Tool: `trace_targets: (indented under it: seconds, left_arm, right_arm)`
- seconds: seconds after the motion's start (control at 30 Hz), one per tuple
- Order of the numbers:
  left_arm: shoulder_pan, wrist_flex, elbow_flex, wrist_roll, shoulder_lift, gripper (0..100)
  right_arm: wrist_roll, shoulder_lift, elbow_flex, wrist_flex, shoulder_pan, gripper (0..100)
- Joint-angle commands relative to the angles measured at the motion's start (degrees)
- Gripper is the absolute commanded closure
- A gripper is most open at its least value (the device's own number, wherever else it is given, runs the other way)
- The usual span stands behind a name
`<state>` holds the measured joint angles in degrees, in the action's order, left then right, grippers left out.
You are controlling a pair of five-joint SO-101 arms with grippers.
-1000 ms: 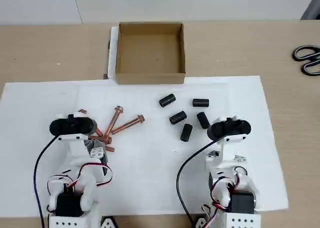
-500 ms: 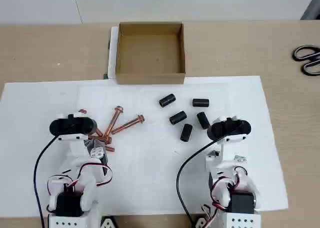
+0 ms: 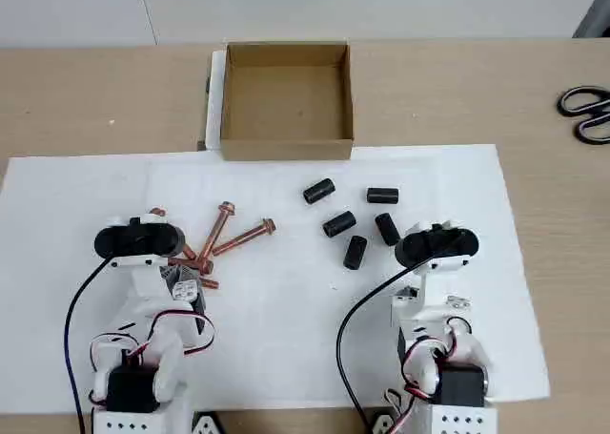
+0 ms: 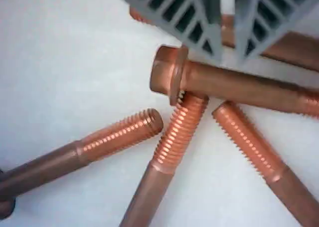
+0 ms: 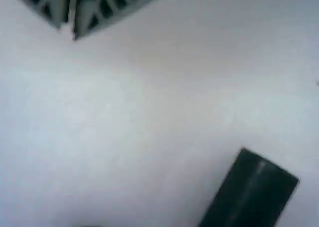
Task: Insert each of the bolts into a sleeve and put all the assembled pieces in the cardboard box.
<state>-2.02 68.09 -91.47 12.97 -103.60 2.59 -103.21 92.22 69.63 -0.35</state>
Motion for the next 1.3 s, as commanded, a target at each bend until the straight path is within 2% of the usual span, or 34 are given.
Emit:
trace_targets:
  seconds: [0.0, 0.47, 0.67, 0.8, 0.87, 0.97, 1.07, 1.17, 1.27]
  left_arm:
    - [-0.2, -0.4, 0.2, -0.2, -0.4, 99]
    - [0.3, -0.4, 0.2, -0.4, -0.4, 99]
    - [2.6, -0.6, 0.7, -0.3, -0.4, 99]
    - [1.5, -2.5, 6.4, -0.5, -0.3, 99]
    - [1.0, -6.5, 9.4, -1.6, -0.2, 99]
    - [0.2, -10.5, 13.4, -7.2, 0.0, 99]
    - [0.2, -9.1, 17.2, -9.9, 2.5, 99]
    - [0.2, -4.9, 24.8, -7.6, 11.1, 99]
    - [0.4, 0.2, 36.5, -2.5, 24.8, 99]
  right_arm:
    - [0.5, -0.7, -0.4, -1.3, -0.1, 99.5]
    - [0.6, -0.7, -0.4, -1.3, -0.2, 99.5]
    - [0.3, -0.7, -0.4, -2.2, -0.1, 99.5]
    - [0.5, -0.7, -0.6, -4.4, 0.2, 99.5]
    - [0.6, -0.7, -1.8, -4.5, 0.2, 99.5]
    - [0.7, -0.7, -7.0, -4.4, 0.2, 99.5]
    - [0.7, 2.3, -13.3, -4.4, 0.1, 99.5]
    - [-0.5, 12.0, -21.7, -4.5, 0.2, 99.5]
    - [-6.2, 27.2, -35.3, -3.8, 0.2, 99.5]
